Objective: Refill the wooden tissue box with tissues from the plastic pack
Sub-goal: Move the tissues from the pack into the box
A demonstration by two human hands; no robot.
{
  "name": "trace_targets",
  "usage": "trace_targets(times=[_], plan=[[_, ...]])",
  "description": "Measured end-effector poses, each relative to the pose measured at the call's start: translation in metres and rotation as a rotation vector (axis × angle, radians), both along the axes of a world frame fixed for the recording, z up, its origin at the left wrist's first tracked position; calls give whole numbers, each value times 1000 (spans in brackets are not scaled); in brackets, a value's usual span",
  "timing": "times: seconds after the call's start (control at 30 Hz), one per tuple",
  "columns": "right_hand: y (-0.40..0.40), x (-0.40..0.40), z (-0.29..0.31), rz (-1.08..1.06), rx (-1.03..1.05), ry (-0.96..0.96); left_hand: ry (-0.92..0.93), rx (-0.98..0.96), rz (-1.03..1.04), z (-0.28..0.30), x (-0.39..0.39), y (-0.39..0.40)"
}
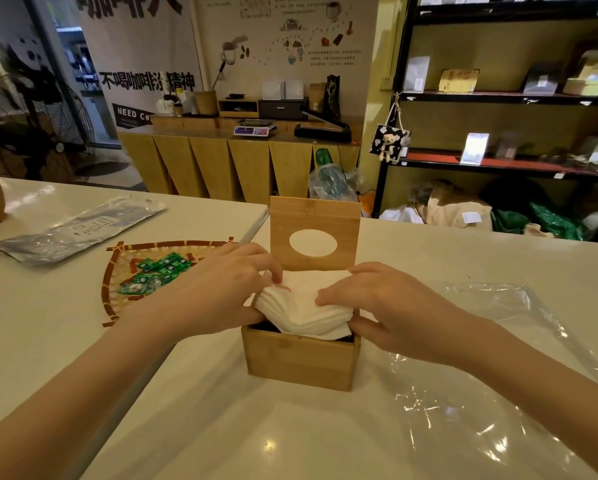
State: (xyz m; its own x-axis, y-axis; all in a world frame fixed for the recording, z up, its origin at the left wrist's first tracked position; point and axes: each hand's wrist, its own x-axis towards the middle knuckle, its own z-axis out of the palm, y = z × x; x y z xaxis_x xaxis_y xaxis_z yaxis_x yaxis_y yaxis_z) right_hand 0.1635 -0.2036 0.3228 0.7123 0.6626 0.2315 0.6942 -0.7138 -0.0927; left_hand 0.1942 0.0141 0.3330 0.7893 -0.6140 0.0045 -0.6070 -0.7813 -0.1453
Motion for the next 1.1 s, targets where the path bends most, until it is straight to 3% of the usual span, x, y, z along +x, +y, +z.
trace_targets(times=[0.23, 0.6, 0.87, 1.1], plan=[[16, 4, 11, -61, -155, 93, -117, 150, -13, -1, 3, -17], [41, 13, 9, -80, -513, -63, -185, 384, -29, -14, 7, -30], [52, 17, 8, -156, -624, -81, -44, 416, -3, -13, 14, -42], [43, 27, 11, -162, -512, 315, 301, 425, 53, -11, 22, -42]])
